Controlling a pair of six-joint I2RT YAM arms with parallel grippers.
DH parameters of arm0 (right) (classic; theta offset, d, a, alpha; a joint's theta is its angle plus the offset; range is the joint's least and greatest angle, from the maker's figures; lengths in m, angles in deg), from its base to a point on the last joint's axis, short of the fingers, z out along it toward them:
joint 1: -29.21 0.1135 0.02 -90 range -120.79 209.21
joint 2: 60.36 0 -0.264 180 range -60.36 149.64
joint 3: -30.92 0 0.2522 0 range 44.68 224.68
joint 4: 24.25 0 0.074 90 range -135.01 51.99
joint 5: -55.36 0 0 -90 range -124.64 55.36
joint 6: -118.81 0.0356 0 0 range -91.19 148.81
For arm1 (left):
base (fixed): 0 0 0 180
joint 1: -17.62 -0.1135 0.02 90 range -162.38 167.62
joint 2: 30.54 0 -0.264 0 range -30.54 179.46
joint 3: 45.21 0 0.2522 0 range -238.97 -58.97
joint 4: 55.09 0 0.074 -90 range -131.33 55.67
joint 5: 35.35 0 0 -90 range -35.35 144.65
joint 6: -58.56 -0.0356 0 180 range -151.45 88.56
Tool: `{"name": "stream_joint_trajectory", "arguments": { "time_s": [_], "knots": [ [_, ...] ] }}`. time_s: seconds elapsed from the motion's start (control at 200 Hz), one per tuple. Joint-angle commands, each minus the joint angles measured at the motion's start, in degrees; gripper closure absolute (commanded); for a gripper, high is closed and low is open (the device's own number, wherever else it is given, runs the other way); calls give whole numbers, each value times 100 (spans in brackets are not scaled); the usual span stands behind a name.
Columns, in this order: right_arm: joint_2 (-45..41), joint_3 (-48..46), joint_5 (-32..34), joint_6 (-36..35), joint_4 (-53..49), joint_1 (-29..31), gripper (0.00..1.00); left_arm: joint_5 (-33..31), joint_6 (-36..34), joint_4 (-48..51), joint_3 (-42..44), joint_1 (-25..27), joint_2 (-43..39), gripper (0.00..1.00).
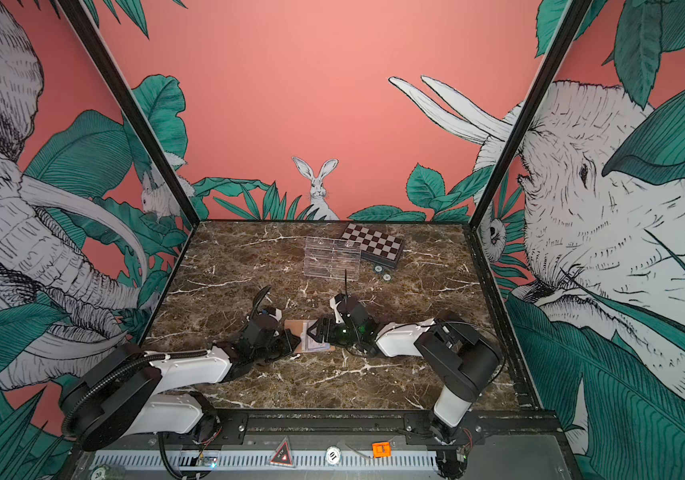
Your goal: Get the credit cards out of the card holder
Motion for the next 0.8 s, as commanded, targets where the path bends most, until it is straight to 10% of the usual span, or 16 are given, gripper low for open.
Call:
{"name": "stream_joint_trajectory", "arguments": {
  "time_s": [0.0, 0.795],
  "knots": [
    [5, 72, -147, 18, 72, 50, 22, 22, 23, 83, 119, 27, 80, 88],
    [140, 244, -448, 193, 651, 59, 22, 13, -95, 123, 14, 32, -111, 88]
  ]
}}
